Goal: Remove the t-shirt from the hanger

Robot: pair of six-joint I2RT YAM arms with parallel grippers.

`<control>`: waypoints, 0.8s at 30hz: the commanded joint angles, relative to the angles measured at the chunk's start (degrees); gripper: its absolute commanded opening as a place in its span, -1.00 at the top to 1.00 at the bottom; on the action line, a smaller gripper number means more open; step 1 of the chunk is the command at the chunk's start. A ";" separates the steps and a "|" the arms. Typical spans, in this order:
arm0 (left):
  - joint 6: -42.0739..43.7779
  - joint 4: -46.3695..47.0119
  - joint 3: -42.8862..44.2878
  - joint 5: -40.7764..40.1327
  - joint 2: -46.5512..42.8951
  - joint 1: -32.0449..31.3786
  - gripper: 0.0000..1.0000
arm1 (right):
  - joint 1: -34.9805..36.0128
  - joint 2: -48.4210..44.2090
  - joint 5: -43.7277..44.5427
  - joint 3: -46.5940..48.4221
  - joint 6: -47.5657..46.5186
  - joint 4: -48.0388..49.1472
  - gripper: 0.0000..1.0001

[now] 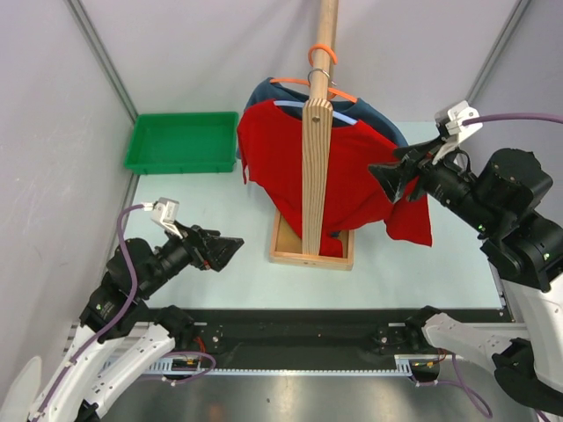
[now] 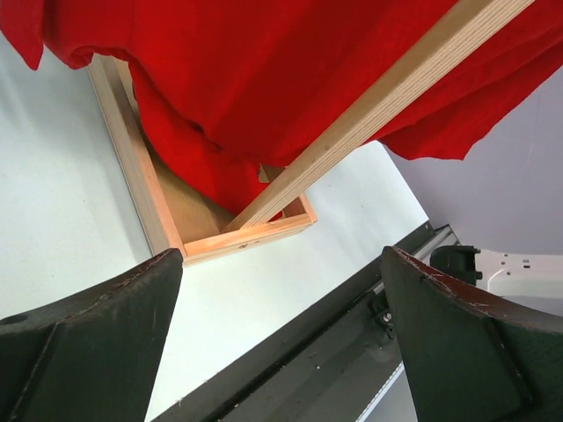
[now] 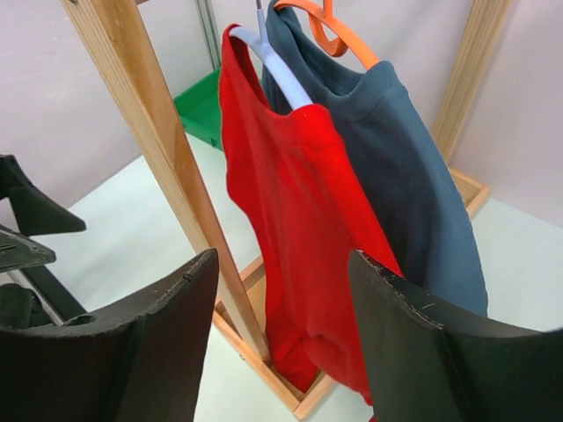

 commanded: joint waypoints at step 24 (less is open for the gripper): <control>0.34 0.42 3.20 4.88 1.86 0.36 -0.99 | -8.54 4.15 -16.45 -2.72 -6.29 7.14 0.46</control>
